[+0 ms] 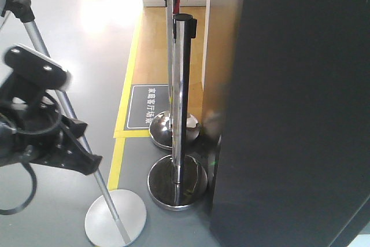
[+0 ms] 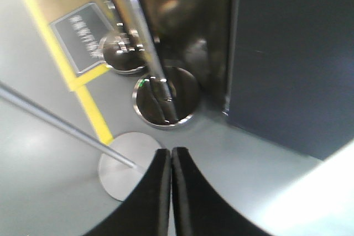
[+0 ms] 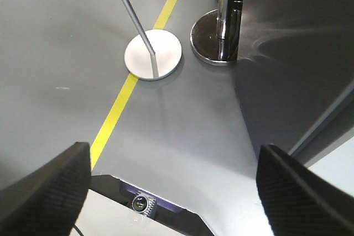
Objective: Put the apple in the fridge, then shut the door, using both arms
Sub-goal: 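Pull the left gripper back from the closed door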
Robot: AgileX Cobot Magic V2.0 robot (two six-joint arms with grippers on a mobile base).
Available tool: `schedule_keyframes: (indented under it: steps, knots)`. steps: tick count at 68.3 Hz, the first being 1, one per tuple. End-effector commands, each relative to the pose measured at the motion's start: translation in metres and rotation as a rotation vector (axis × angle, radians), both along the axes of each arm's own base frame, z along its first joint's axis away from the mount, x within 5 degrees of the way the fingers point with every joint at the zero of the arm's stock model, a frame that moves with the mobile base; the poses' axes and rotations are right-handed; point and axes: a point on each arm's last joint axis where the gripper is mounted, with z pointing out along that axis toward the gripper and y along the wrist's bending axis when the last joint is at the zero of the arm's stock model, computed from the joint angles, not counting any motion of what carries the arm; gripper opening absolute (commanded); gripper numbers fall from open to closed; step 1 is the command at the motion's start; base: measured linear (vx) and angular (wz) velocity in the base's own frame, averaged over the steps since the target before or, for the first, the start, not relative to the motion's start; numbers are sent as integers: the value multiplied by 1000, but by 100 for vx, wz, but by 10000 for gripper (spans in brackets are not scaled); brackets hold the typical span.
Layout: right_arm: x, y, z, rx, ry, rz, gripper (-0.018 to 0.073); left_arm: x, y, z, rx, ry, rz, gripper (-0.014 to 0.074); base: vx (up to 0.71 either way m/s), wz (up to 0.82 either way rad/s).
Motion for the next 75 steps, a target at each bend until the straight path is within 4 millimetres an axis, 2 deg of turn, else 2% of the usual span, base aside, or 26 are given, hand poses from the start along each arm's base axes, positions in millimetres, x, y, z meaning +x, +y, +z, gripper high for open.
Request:
schedule_keyframes:
  steps: [1,16,23,30,38,48,70,75]
  knots:
    - [5,1,10,23,-68,-15,583,-1,0,20,-68,-100,-2,-6,0,0]
    - [9,-2,13,3,-124,-39,577,-1,1,18,-57,-86,3,-6,0,0]
    - [11,-3,16,2,-165,-51,529,-1,1,18,-56,-84,3,-6,0,0]
    - [16,-4,18,-17,-201,-67,403,-1,1,18,-56,-84,3,-6,0,0]
    - [20,-6,23,-28,-265,-85,198,-1,1,18,-57,-85,3,-6,0,0]
    - [25,-6,32,-24,-384,-87,-10,-1,1,18,-57,-86,3,-6,0,0]
    - [39,-9,65,-39,-774,-131,-10,-1,1,18,-57,-86,3,-6,0,0]
    - [47,-7,70,-54,-813,-134,-9,-1,1,18,-57,-86,3,-6,0,0]
